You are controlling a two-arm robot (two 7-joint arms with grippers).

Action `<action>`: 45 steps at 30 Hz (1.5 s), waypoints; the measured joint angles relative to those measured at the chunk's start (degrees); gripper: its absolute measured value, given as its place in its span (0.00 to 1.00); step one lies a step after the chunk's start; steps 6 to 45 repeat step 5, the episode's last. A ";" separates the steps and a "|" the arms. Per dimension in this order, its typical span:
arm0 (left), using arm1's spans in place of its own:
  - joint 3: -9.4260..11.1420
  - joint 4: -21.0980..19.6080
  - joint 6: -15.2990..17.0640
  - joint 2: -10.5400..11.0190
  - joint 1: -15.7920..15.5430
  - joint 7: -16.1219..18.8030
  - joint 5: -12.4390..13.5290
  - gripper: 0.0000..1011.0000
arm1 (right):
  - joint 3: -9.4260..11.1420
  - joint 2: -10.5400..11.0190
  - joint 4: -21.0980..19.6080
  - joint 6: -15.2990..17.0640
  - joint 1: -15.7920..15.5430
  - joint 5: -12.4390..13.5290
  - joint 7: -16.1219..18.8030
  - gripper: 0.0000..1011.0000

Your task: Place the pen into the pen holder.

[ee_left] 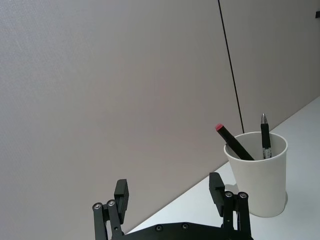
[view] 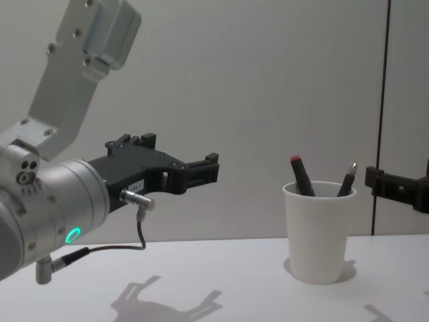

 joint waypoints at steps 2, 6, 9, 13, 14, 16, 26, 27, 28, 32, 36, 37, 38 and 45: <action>-0.01 0.00 0.00 0.00 0.00 0.00 -0.01 0.99 | 0.00 0.00 0.00 -0.01 0.00 0.00 0.00 0.99; -0.02 0.01 0.02 0.00 0.00 0.00 -0.01 0.99 | 0.00 0.00 0.00 -0.02 0.00 0.00 0.00 0.99; -0.02 0.01 0.02 0.00 0.00 0.00 -0.01 0.99 | 0.00 0.00 0.00 -0.02 0.00 0.00 0.00 0.99; -0.02 0.01 0.02 0.00 0.00 0.00 -0.01 0.99 | 0.00 0.00 0.00 -0.02 0.00 0.00 0.00 0.99; -0.02 0.01 0.02 0.00 0.00 0.00 -0.01 0.99 | 0.00 0.00 0.00 -0.02 0.00 0.00 0.00 0.99; -0.02 0.01 0.02 0.00 0.00 0.00 -0.01 0.99 | 0.00 0.00 0.00 -0.02 0.00 0.00 0.00 0.99; -0.02 0.01 0.02 0.00 0.00 0.00 -0.01 0.99 | 0.00 0.00 0.00 -0.02 0.00 0.00 0.00 0.99; -0.02 0.01 0.02 0.00 0.00 0.00 -0.01 0.99 | 0.00 0.00 0.00 -0.02 0.00 0.00 0.00 0.99; -0.02 0.01 0.02 0.00 0.00 0.00 -0.01 0.99 | 0.00 0.00 0.00 -0.02 0.00 0.00 0.00 0.99; -0.02 0.01 0.02 0.00 0.00 0.00 -0.01 0.99 | 0.00 0.00 0.00 -0.02 0.00 0.00 0.00 0.99; -0.02 0.01 0.02 0.00 0.00 0.00 -0.01 0.99 | 0.00 0.00 0.00 -0.02 0.00 0.00 0.00 0.99; -0.02 0.01 0.02 0.00 0.00 0.00 -0.01 0.99 | 0.00 0.00 0.00 -0.02 0.00 0.00 0.00 0.99; -0.02 0.01 0.02 0.00 0.00 0.00 -0.01 0.99 | 0.00 0.00 0.00 -0.02 0.00 0.00 0.00 0.99; -0.02 0.01 0.02 0.00 0.00 0.00 -0.01 0.99 | 0.00 0.00 0.00 -0.02 0.00 0.00 0.00 0.99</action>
